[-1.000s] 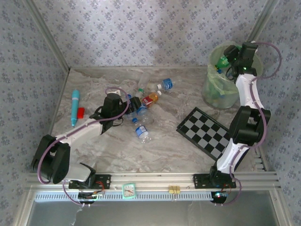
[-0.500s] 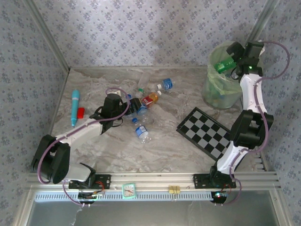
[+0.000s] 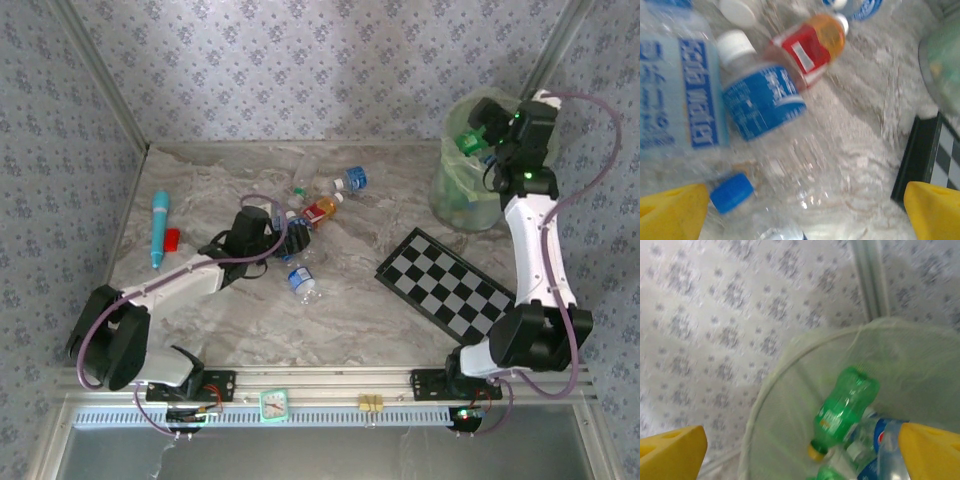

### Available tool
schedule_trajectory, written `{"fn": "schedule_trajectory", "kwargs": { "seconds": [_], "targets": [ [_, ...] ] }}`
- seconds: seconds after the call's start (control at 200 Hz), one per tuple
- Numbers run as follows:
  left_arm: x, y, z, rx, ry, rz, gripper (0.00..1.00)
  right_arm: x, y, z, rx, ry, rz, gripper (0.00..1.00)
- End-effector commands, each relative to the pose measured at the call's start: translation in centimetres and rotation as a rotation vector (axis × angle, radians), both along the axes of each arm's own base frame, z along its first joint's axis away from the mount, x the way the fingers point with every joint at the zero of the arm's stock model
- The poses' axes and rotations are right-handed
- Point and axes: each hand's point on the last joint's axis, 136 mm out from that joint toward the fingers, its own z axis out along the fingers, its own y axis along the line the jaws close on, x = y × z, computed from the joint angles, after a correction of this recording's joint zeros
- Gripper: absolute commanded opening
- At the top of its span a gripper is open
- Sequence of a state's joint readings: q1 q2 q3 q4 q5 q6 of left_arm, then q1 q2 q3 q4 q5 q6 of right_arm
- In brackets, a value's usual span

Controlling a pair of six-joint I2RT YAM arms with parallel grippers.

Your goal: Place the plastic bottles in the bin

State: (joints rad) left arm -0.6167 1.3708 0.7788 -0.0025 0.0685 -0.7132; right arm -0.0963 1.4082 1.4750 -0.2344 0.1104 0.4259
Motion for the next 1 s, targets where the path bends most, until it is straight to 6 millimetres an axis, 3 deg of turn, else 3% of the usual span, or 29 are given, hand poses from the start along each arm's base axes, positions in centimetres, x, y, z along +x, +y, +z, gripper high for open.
{"fn": "schedule_trajectory", "kwargs": {
  "seconds": [0.0, 0.305, 0.415, 0.445, 0.605, 0.735, 0.86, 0.995],
  "targets": [
    [-1.6, -0.9, 0.0, 0.091, 0.015, -0.061, 1.0, -1.0, 3.2, -0.8, -0.057, 0.018, 0.065, 1.0],
    [-6.6, -0.3, -3.0, 0.265, 0.108, -0.131, 1.0, -3.0, 13.2, -5.8, -0.095, 0.096, 0.28, 1.0],
    [-7.5, -0.4, -3.7, 0.267, 0.137, -0.131, 1.0, -3.8, 16.5, -7.3, -0.103, 0.117, 0.351, 1.0],
    [-7.6, -0.5, -3.8, 0.263, 0.141, -0.133, 1.0, -4.2, 17.1, -9.4, -0.11, 0.159, 0.364, 1.0],
    [-7.6, -1.7, -4.5, 0.26, 0.156, -0.144, 1.0, -5.8, 21.0, -13.0, -0.097, 0.211, 0.447, 1.0],
    [-7.6, -2.3, -5.4, 0.262, 0.176, -0.142, 1.0, -6.9, 23.7, -15.7, -0.063, 0.255, 0.525, 1.0],
    [-7.2, -2.6, -6.2, 0.278, 0.186, -0.137, 1.0, -7.5, 25.1, -18.3, -0.071, 0.327, 0.57, 1.0],
    [-6.7, -2.8, -6.8, 0.291, 0.192, -0.122, 1.0, -7.4, 25.8, -18.8, -0.073, 0.338, 0.588, 1.0]
  ]
}}
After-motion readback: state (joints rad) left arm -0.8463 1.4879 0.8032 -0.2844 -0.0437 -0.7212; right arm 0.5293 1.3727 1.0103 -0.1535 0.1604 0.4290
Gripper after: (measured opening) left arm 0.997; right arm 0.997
